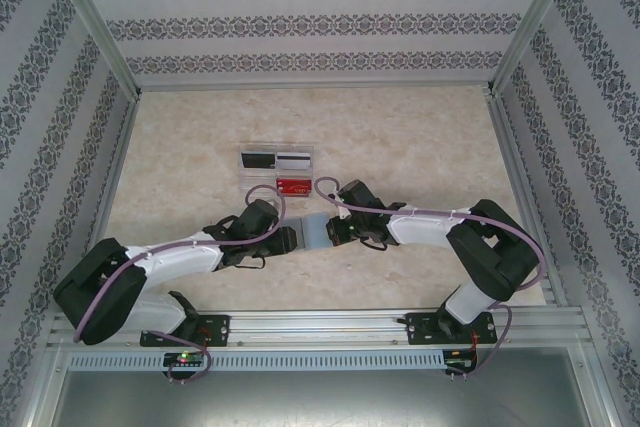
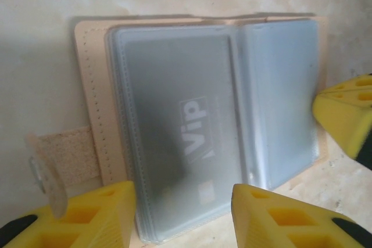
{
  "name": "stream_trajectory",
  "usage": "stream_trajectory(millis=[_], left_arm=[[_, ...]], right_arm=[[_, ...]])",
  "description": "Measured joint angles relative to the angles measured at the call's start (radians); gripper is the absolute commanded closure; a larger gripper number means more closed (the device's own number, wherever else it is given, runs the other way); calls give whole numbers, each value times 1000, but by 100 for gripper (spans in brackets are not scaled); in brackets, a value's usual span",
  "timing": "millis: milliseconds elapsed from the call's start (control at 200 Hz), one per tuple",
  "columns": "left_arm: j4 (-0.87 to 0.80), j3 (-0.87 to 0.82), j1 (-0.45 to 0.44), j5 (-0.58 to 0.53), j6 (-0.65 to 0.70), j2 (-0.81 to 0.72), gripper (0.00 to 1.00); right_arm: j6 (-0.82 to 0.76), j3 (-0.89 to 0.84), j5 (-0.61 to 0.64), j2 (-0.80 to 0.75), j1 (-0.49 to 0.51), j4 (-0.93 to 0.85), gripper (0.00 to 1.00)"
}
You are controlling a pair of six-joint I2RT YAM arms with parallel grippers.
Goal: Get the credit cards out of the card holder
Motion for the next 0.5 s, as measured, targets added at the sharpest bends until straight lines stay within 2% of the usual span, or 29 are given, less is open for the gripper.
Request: stream_trajectory(millis=[245,500], left_arm=[[-2,18,0,-5,2,-33,51],[0,23,0,-5,1,19,51]], right_arm=[[10,0,-3,4,0,5,100],[14,0,-3,5,0,8,100]])
